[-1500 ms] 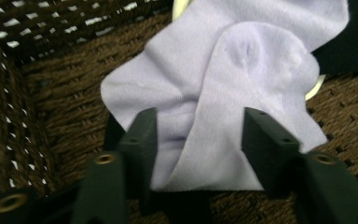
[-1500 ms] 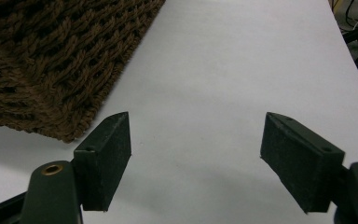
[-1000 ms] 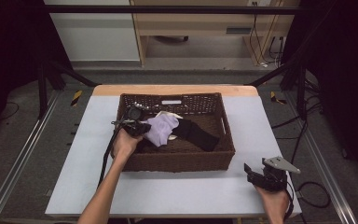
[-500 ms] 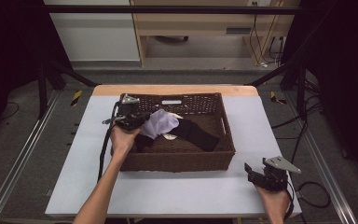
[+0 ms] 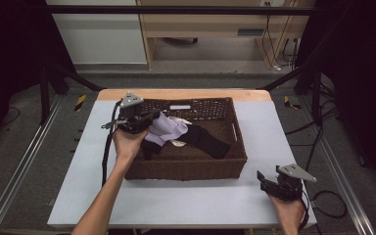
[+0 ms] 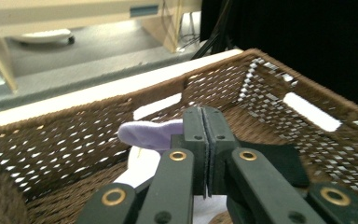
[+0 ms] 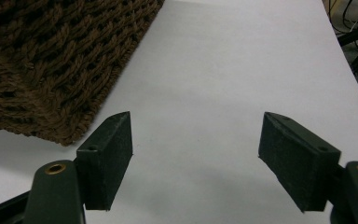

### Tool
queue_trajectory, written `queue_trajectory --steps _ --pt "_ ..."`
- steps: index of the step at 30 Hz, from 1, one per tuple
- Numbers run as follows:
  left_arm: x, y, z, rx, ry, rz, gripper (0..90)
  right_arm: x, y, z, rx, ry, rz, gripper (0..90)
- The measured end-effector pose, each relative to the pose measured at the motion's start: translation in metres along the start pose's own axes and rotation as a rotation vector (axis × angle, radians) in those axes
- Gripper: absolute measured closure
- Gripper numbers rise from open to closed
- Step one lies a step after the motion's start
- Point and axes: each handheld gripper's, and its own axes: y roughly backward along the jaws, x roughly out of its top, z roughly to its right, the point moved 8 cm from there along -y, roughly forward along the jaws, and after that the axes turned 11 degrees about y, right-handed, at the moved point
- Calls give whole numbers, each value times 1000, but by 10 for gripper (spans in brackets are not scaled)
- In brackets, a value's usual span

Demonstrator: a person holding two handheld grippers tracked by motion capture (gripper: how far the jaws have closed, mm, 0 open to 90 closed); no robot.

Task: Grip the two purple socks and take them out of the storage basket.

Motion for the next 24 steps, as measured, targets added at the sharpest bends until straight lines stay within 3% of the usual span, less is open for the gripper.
queue_trajectory --steps 4,13,24 --pt "2 11 8 -25 -11 19 882 0 0 0 2 -1 2 264" --pt "6 56 33 -78 -51 79 882 1 1 0 2 9 9 276" --pt "-3 98 60 -144 -117 116 882 1 2 -1 3 4 8 284"
